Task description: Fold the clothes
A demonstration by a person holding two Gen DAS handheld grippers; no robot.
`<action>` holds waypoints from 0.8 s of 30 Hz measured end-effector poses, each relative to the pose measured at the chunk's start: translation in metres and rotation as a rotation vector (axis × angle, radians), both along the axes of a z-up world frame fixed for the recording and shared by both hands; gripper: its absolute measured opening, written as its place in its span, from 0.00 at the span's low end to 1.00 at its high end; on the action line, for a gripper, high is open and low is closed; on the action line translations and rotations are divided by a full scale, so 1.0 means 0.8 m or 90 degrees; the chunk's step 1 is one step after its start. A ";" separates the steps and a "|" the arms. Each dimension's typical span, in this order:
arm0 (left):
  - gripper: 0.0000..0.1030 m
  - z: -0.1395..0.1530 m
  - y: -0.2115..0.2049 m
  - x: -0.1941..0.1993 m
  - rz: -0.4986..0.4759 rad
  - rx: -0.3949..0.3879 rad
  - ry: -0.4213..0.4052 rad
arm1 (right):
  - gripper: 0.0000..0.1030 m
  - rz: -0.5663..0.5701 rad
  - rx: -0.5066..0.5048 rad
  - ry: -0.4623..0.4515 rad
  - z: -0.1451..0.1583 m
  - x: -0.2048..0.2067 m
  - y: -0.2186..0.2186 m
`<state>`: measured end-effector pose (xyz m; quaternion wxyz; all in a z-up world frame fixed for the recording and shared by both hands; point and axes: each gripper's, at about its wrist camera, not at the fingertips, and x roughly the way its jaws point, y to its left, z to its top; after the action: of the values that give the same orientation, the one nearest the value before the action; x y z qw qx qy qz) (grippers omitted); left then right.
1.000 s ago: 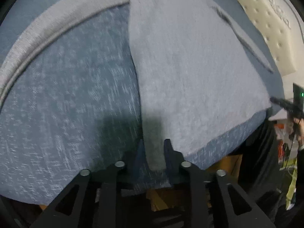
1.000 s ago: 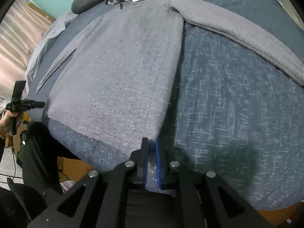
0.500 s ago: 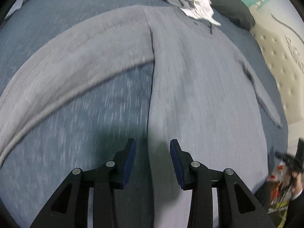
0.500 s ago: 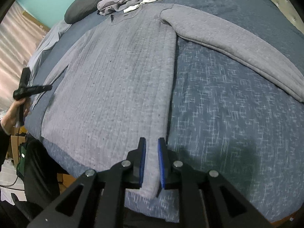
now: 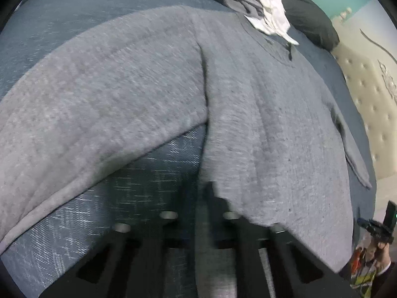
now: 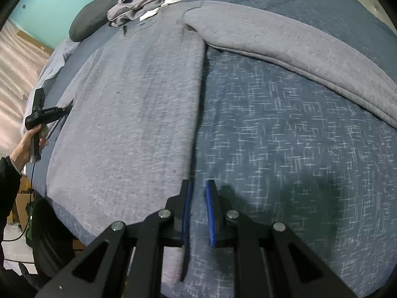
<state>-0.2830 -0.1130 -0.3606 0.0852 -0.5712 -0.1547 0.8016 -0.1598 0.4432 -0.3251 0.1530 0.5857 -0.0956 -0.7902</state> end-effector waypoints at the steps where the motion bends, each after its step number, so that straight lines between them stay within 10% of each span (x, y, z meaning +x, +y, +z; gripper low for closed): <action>1: 0.03 0.002 0.000 0.000 0.003 -0.005 0.003 | 0.12 -0.005 0.000 0.000 -0.001 -0.001 0.002; 19: 0.06 0.020 -0.021 0.032 0.062 -0.043 -0.003 | 0.12 -0.131 0.028 0.050 0.015 -0.009 0.085; 24: 0.06 0.048 -0.023 0.042 0.061 -0.045 0.024 | 0.39 -0.257 0.041 0.102 0.034 -0.011 0.180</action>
<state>-0.2492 -0.1311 -0.3221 0.0292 -0.5508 -0.1516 0.8202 -0.1685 0.5875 -0.2977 -0.0196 0.4945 -0.1733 -0.8515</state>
